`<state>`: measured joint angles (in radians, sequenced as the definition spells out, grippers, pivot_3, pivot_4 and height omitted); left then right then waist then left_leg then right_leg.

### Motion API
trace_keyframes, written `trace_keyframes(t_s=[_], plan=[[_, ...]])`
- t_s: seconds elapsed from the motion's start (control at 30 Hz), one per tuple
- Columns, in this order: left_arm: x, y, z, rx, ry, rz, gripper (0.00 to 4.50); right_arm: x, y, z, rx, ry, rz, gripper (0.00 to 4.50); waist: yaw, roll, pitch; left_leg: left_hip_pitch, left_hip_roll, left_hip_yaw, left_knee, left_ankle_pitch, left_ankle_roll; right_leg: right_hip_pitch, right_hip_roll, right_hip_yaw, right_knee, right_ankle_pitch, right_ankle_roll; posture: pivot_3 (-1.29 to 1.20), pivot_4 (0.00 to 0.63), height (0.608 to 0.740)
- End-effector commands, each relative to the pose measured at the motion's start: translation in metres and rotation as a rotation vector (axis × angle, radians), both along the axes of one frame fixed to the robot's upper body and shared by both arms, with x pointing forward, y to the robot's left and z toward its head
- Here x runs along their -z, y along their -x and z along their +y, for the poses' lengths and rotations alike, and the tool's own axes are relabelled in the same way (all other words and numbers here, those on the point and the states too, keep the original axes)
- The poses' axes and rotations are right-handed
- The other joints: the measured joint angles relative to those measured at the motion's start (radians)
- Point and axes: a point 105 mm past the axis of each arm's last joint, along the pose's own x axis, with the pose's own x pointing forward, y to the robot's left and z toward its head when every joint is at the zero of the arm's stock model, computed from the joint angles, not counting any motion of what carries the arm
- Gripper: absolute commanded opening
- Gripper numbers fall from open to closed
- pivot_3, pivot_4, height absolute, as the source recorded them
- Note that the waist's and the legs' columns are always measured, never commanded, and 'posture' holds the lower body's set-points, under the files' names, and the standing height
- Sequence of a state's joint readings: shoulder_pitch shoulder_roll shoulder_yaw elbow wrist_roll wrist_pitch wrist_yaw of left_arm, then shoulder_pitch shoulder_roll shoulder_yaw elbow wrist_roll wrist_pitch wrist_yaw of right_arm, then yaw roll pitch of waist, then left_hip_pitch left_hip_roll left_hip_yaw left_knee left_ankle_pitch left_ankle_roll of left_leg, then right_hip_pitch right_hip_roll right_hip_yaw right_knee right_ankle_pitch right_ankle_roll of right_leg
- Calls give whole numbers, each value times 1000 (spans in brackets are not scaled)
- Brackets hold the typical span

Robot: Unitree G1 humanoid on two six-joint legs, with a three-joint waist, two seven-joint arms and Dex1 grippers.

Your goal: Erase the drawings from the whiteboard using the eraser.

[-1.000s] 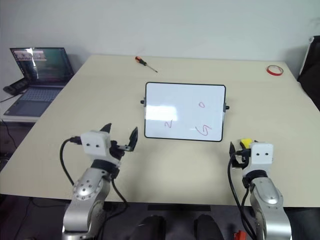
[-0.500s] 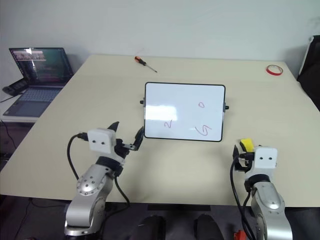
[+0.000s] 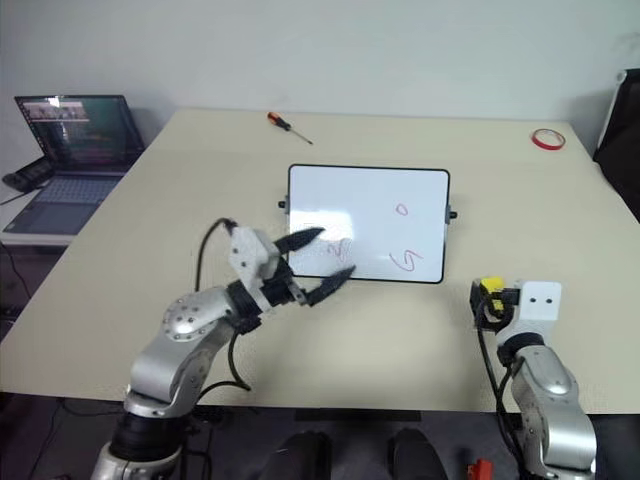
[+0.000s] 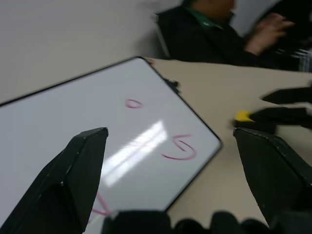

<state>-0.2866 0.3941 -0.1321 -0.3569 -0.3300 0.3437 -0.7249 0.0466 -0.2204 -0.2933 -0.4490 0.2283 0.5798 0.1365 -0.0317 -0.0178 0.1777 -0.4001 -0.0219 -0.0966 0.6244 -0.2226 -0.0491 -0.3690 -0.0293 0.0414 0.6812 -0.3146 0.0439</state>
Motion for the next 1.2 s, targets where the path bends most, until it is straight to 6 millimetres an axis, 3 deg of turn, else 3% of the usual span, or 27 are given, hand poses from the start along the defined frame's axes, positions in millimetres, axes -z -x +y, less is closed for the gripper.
trace_keyframes(t_s=[0.03, 0.27, 0.53, 0.87, 1.2], plan=[[4, 8, -10, 170, -28, 18, 4500, -6, -4, -9, 5, -21, -20, 4473, 0, 0, 0, 0, 0, 0, 0, 0, 0, 0, 0, 0, 0, 0, 0, 0, 150, 740], [26, 9, -28, 380, -87, 83, 4500, -4, -11, -15, 11, -49, -9, 4473, 0, 0, 0, 0, 0, 2, 0, 0, 0, 0, 0, 0, 0, 0, 0, 0, 150, 740], [31, -3, -46, 410, -113, 36, 4500, -2, -17, -8, -3, -97, 3, 4473, -1, 0, 0, 0, 0, 0, 0, 0, 0, 0, 0, 0, 0, 0, 0, 0, 150, 740], [14, -17, -51, 353, -104, -26, 4500, 2, -24, -7, -14, -107, 18, 4473, -1, 0, 0, 0, 0, 0, 1, 0, 0, 0, 0, 0, 1, 0, 0, 0, 150, 740], [11, -15, -49, 341, -97, -26, 4500, 6, -27, -7, -16, -114, 30, 4473, -1, 0, 0, 0, 0, 0, 1, 0, 0, 0, 0, 0, 1, 0, 0, 0, 150, 740]])
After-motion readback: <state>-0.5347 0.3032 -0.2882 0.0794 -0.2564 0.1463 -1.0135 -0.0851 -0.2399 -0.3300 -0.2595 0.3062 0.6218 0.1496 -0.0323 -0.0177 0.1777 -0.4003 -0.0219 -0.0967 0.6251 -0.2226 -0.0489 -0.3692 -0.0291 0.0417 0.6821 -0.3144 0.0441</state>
